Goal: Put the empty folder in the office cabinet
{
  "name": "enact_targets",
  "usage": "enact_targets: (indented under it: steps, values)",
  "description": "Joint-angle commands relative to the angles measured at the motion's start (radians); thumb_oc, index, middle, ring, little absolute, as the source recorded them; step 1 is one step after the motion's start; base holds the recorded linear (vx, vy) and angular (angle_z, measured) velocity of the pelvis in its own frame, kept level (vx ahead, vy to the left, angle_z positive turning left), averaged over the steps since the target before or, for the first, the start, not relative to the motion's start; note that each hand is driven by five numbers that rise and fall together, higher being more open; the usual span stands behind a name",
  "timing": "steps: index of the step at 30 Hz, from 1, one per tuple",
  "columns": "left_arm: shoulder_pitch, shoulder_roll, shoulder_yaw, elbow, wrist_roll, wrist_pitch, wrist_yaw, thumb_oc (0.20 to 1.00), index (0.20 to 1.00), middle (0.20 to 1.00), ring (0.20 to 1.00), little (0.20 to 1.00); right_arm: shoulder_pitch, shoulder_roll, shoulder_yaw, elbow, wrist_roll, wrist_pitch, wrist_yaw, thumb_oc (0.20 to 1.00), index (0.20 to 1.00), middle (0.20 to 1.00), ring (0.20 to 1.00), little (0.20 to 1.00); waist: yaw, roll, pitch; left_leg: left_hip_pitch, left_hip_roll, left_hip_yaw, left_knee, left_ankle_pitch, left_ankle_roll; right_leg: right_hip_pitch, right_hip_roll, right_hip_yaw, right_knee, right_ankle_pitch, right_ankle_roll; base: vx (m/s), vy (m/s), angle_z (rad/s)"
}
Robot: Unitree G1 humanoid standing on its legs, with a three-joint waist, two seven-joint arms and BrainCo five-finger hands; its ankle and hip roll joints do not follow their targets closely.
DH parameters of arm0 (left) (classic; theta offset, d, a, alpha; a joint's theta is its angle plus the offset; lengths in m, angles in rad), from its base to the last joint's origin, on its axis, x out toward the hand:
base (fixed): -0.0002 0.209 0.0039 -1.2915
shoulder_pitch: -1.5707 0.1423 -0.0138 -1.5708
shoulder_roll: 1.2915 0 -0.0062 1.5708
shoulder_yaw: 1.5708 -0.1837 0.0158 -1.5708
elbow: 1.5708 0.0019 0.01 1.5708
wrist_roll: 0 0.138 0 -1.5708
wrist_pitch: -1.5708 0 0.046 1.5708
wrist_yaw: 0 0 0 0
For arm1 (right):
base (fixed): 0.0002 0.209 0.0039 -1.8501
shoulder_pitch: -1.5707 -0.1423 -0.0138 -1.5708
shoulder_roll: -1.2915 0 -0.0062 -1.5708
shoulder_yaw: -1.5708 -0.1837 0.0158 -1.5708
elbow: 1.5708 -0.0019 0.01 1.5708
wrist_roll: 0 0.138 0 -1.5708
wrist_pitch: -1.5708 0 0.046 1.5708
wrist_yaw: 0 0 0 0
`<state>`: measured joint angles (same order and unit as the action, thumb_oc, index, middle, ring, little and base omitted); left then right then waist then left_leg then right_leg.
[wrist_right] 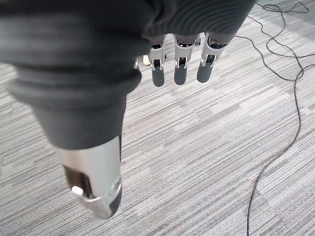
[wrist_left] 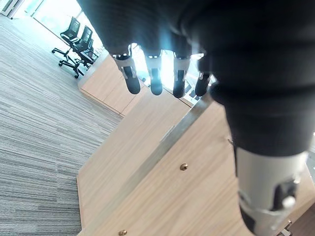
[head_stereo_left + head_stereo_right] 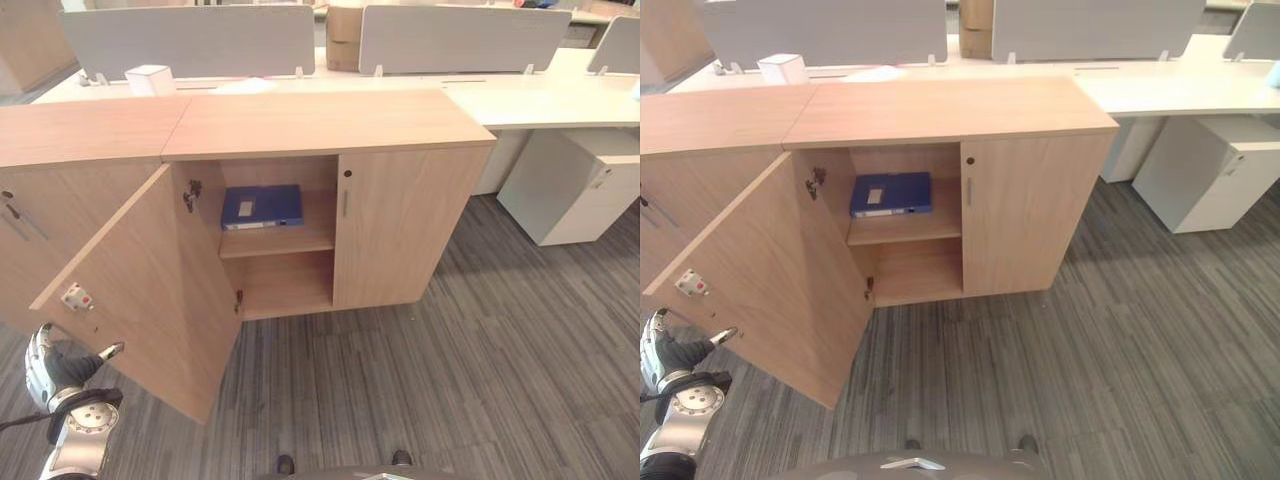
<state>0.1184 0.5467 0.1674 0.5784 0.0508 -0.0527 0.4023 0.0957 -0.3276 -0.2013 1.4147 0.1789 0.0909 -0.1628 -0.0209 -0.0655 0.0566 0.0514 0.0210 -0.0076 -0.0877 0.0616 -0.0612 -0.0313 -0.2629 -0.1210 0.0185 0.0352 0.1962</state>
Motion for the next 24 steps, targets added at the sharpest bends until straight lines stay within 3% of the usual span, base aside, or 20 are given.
enact_targets:
  steps: [1, 11, 15, 16, 24]
  values:
    - [-0.106, 0.087, 0.036, -0.025, 0.044, -0.045, 0.003, 1.000, 1.000, 1.000, 1.000, 1.000, -0.041, -0.016, 0.043, 0.012, 0.030, -0.004, -0.005, 1.000, 1.000, 1.000, 1.000, 1.000, -0.033, 0.013, 0.026, 0.049, -0.004, 0.030, 0.000, -0.153, 0.016, -0.024, -0.040, -0.001, 0.055, 0.009, 0.031, 0.00, 0.000, 0.00]
    - [-0.224, 0.053, -0.057, -0.035, 0.016, -0.053, -0.012, 1.000, 1.000, 1.000, 1.000, 1.000, -0.011, -0.016, 0.041, 0.014, 0.033, -0.009, -0.005, 1.000, 1.000, 1.000, 1.000, 1.000, -0.072, -0.005, 0.014, 0.065, 0.002, 0.062, 0.000, -0.165, 0.013, -0.022, -0.038, 0.026, 0.041, 0.018, 0.033, 0.00, -0.002, -0.04]
    - [-0.266, -0.030, -0.111, -0.077, -0.081, -0.079, -0.053, 1.000, 1.000, 1.000, 1.000, 1.000, -0.005, -0.002, 0.054, 0.023, 0.018, -0.006, -0.008, 1.000, 1.000, 1.000, 1.000, 1.000, -0.093, -0.013, 0.014, 0.067, 0.003, 0.080, 0.000, -0.167, 0.013, -0.032, -0.035, 0.044, 0.035, 0.024, 0.031, -0.01, -0.008, -0.05]
    - [-0.271, -0.076, -0.154, -0.122, -0.122, -0.094, -0.086, 1.000, 1.000, 1.000, 1.000, 1.000, -0.009, 0.005, 0.063, 0.027, 0.007, 0.000, -0.008, 1.000, 1.000, 1.000, 1.000, 1.000, -0.099, -0.014, 0.017, 0.064, 0.003, 0.083, 0.000, -0.165, 0.014, -0.040, -0.030, 0.054, 0.037, 0.026, 0.029, -0.02, 0.001, -0.19]
    - [-0.297, -0.204, -0.392, -0.175, -0.169, -0.116, -0.204, 1.000, 1.000, 1.000, 1.000, 1.000, -0.041, 0.028, 0.097, 0.029, -0.014, 0.005, -0.019, 1.000, 1.000, 1.000, 1.000, 1.000, -0.117, -0.028, 0.016, 0.070, -0.005, 0.096, 0.000, -0.171, 0.025, -0.043, -0.025, 0.078, 0.041, 0.032, 0.030, -0.02, -0.001, -0.16]
